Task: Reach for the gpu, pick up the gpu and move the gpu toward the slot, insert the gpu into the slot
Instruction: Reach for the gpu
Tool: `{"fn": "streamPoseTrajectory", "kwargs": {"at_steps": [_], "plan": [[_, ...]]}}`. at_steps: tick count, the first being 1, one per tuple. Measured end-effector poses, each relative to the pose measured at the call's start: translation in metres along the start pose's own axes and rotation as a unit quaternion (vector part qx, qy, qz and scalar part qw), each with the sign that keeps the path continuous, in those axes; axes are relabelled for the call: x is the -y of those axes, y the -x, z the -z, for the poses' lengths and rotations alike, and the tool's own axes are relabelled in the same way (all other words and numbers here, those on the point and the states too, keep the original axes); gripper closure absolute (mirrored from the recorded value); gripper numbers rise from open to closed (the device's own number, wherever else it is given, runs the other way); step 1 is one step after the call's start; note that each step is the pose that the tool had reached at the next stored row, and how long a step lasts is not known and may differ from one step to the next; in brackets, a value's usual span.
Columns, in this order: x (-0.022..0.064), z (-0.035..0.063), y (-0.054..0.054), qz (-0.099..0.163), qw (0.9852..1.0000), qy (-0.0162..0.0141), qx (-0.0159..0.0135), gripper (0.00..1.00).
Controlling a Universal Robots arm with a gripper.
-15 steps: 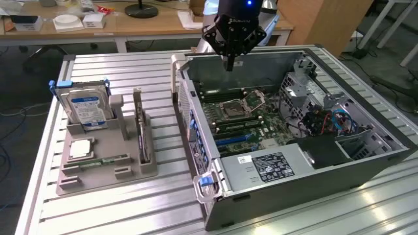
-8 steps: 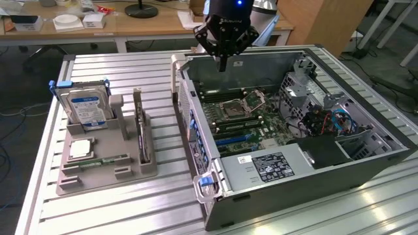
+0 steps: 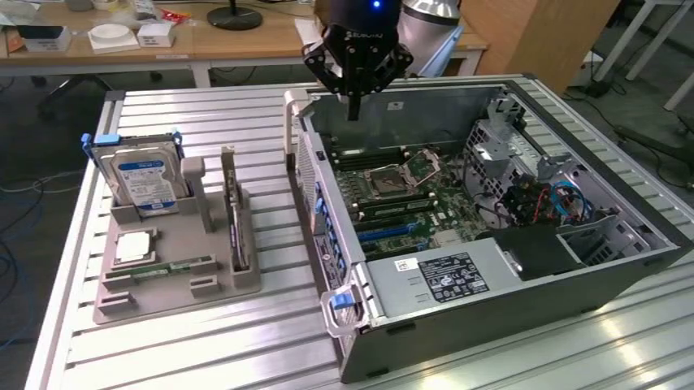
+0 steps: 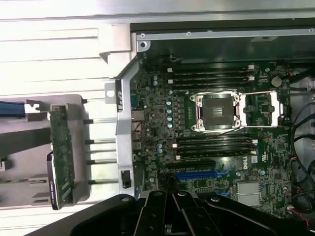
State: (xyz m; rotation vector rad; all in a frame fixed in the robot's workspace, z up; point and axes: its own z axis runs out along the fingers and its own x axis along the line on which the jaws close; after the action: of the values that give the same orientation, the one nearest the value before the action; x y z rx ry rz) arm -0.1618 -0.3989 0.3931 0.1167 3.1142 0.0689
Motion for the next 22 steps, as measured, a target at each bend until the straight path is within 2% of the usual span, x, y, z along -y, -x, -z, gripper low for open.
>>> {"fn": "streamPoseTrajectory", "kwargs": {"at_steps": [13,22], "plan": [[0.0019,-0.0001,-0.025,0.0,1.0,-0.0002,-0.0024,0.9],[0.003,-0.0004,-0.039,0.0,1.0,-0.0004,-0.0057,0.9]]}}
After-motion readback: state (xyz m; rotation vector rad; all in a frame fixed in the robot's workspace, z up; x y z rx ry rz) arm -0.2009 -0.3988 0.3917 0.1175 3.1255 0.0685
